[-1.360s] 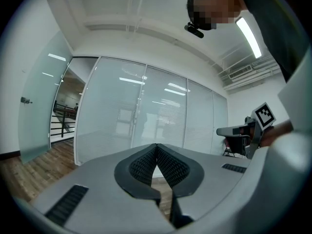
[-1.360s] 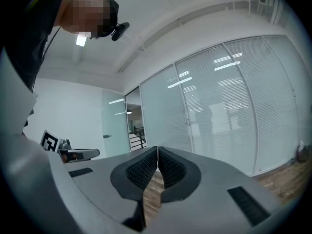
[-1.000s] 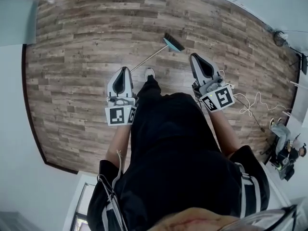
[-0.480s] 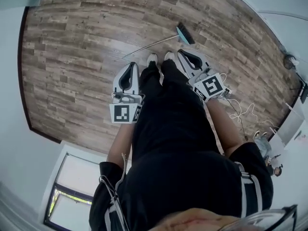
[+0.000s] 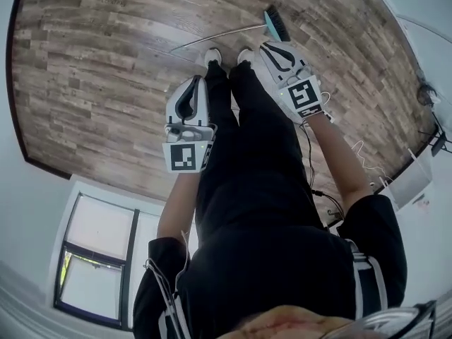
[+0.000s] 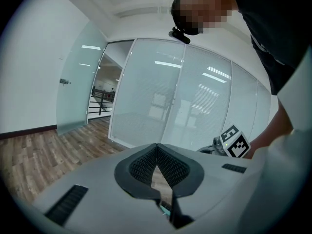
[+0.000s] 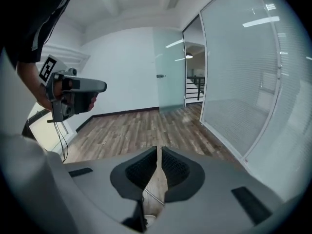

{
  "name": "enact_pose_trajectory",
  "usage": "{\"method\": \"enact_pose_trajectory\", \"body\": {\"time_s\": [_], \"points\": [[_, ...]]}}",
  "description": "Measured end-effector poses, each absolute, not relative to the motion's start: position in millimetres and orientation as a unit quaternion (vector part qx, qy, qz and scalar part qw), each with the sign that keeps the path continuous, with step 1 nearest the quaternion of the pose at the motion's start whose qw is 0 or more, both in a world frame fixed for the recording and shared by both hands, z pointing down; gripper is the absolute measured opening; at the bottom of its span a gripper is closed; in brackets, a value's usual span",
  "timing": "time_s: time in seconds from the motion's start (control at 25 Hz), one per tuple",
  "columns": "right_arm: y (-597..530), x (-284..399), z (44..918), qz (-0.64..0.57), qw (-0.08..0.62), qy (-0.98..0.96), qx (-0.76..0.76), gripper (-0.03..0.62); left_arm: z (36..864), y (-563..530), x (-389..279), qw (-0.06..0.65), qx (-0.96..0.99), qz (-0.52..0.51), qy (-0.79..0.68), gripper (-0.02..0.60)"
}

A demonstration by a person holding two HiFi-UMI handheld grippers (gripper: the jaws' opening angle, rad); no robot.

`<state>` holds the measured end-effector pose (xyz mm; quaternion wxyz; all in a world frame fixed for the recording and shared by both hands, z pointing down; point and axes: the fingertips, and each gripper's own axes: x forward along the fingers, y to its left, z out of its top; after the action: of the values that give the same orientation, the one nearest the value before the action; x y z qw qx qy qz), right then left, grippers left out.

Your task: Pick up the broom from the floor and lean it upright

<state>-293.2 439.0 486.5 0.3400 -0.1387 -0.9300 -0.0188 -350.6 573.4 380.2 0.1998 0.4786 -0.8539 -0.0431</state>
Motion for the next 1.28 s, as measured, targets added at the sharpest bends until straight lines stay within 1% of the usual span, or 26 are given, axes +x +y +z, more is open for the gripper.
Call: {"method": "enact_pose_trajectory", "body": {"time_s": [0.12, 0.24, 0.36, 0.52, 0.64, 0.76, 0.88, 1.0, 1.2, 1.28], "points": [[438.9, -304.5, 507.6, 0.018, 0.336, -0.933, -0.128, 0.02, 428.8, 572.7, -351.8, 0.218, 0.495, -0.001, -0.841, 0.018], [437.6, -316.1, 518.0, 0.043, 0.303, -0.949, -0.081, 0.018, 486.8, 574.0, -357.3, 0.239, 0.511, 0.033, -0.825, 0.018], [430.7, -325.6, 542.2, 0.059, 0.278, -0.958, -0.033, 0.018, 543.7, 562.2, -364.5, 0.258, 0.519, 0.039, -0.814, 0.018], [415.1, -336.9, 564.6, 0.073, 0.223, -0.972, 0.021, 0.018, 620.8, 543.4, -366.8, 0.295, 0.517, 0.031, -0.803, 0.018], [401.3, -344.8, 576.7, 0.083, 0.183, -0.978, 0.054, 0.018, 677.6, 531.2, -370.8, 0.315, 0.516, 0.05, -0.795, 0.018], [387.8, -344.2, 593.8, 0.082, 0.153, -0.982, 0.08, 0.018, 732.5, 514.6, -360.0, 0.323, 0.56, 0.084, -0.758, 0.018], [373.3, -336.4, 624.6, 0.08, 0.143, -0.981, 0.102, 0.018, 794.7, 501.0, -344.5, 0.323, 0.607, 0.121, -0.716, 0.018], [365.7, -327.2, 667.3, 0.079, 0.127, -0.982, 0.114, 0.018, 865.8, 501.0, -327.2, 0.346, 0.639, 0.164, -0.667, 0.02], [342.2, -294.7, 740.9, 0.116, 0.133, -0.973, 0.147, 0.018, 976.9, 501.9, -276.8, 0.38, 0.69, 0.244, -0.566, 0.072], [335.0, -285.2, 762.4, 0.135, 0.131, -0.969, 0.159, 0.018, 1018.3, 504.0, -261.1, 0.385, 0.705, 0.268, -0.531, 0.077]]}}
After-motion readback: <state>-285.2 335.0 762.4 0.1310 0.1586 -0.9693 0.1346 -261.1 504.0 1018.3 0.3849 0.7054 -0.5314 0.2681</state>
